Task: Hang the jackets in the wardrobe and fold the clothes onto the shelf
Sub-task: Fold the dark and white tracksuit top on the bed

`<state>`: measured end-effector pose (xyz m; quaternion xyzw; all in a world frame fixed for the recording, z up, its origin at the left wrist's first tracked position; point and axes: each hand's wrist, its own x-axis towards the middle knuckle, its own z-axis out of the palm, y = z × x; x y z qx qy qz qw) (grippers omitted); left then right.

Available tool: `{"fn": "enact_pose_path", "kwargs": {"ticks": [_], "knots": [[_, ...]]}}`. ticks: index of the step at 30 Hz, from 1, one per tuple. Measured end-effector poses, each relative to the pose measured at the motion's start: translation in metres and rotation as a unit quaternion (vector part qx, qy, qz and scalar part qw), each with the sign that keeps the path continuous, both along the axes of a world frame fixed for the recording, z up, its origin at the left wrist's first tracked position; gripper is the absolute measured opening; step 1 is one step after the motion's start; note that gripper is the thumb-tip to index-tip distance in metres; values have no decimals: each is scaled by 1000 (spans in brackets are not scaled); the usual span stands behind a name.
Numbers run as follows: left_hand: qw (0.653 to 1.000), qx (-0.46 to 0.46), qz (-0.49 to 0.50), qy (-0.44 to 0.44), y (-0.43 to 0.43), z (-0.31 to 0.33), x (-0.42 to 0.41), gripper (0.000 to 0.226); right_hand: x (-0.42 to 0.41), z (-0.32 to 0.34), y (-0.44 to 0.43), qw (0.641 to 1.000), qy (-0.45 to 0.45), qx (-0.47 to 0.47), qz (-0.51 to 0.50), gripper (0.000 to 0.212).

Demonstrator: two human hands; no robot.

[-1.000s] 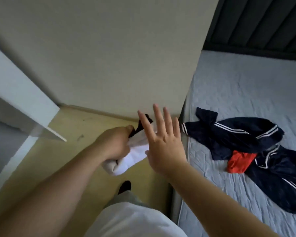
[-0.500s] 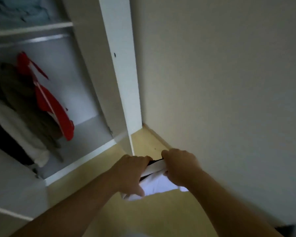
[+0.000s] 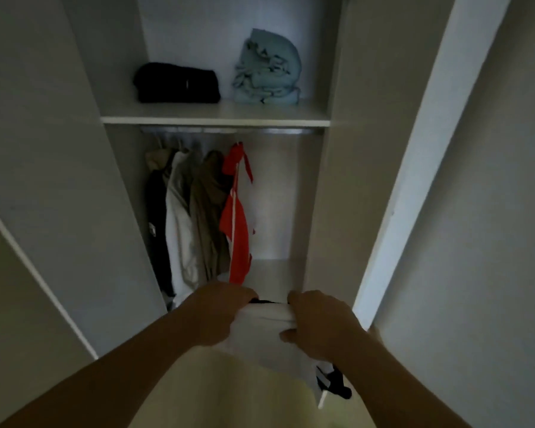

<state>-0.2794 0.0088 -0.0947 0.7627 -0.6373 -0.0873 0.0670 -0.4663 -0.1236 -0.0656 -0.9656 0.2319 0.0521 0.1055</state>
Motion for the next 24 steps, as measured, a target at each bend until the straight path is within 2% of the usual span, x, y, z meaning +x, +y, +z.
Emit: {"fn": "enact_pose_path", "kwargs": {"ticks": [3,6,9,11,14,19,24], "knots": [[995,-39,68,-60,-9,30,44,49,50,32,-31,997,-21,-26,70,46],[976,-107,124,-143,-26,78,87,46,101,75,-62,987,-61,-71,130,48],[944,-133,169,-249,-45,131,129,47,154,122,-90,970,-126,-131,162,33],[928,-145,192,-285,-59,163,159,51,190,150,-105,959,-159,-162,170,28],[908,-178,195,-325,-78,197,212,49,246,180,-126,935,-205,-231,175,35],[872,-274,154,-375,-117,219,328,46,354,204,-169,903,-248,-316,150,36],[826,-333,135,-433,-155,237,464,45,484,216,-203,892,-303,-314,119,51]]}}
